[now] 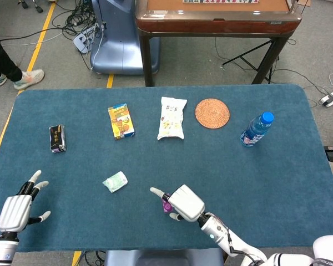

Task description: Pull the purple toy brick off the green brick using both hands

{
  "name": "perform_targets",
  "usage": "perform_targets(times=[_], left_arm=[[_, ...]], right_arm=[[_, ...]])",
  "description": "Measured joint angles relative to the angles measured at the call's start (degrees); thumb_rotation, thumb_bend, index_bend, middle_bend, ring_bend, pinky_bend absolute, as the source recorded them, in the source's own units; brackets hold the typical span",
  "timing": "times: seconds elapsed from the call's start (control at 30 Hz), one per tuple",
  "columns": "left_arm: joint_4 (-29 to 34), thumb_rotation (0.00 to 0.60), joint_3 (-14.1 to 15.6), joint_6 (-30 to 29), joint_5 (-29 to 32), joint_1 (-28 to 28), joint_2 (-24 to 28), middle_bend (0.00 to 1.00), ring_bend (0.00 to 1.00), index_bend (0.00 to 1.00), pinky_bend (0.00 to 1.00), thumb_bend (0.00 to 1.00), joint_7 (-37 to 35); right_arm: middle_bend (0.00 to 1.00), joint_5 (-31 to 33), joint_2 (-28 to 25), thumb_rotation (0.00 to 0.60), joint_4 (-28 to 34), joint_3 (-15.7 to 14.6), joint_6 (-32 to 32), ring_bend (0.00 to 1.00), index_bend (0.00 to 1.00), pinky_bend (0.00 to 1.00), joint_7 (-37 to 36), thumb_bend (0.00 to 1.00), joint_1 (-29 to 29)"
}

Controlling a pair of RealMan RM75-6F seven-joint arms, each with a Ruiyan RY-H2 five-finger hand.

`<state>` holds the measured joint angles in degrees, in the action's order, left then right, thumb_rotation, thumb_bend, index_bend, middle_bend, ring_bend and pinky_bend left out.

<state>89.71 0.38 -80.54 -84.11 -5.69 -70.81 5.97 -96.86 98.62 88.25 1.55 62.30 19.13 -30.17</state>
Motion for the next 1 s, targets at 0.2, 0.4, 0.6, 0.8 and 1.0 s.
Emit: perform_targets(times=[0.2, 0.4, 0.6, 0.8, 1.0], left_arm=[[-0.24, 0.6, -0.01, 0.0, 0.06, 0.09, -0.06, 0.05, 0.15, 0.27, 0.5, 0.0, -0.31], [-0.37, 0.6, 0.03, 0.1, -0.04, 0.07, -0.25, 0.05, 0.15, 0.27, 0.5, 0.0, -0.35], [-0.68, 0.6, 0.05, 0.41, 0.09, 0.01, -0.49, 0.05, 0.15, 0.27, 0.5, 0.0, -0.4], [-0.66, 0.6, 0.05, 0.53, -0.02, -0.1, -0.6, 0.05, 0.15, 0.27, 0.5, 0.0, -0.33], [-0.59, 0.6, 0.07, 0.65, 0.05, -0.11, -0.62, 0.05, 0.15, 0.27, 0.5, 0.0, -0.18]], right_arm=[[0.95, 0.82, 1.2, 0.6, -1.28, 0.21, 0.08, 1.0, 0.13, 1.0, 0.11, 0.0, -0.49], [0.95, 2.03, 1.99, 0.6, -2.58, 0.71, -0.13, 1.0, 0.13, 1.0, 0.25, 0.0, -1.06], [0.95, 3.5, 2.05, 0.6, -3.41, 1.2, -0.24, 1.0, 0.13, 1.0, 0.24, 0.0, -1.35], [0.95, 5.01, 1.6, 0.6, -3.74, 1.74, -0.47, 1.0, 0.13, 1.0, 0.65, 0.0, -1.64], [0.95, 6.85, 0.24, 0.6, -2.95, 2.52, -0.38, 1.0, 0.13, 1.0, 1.51, 0.0, -1.67]])
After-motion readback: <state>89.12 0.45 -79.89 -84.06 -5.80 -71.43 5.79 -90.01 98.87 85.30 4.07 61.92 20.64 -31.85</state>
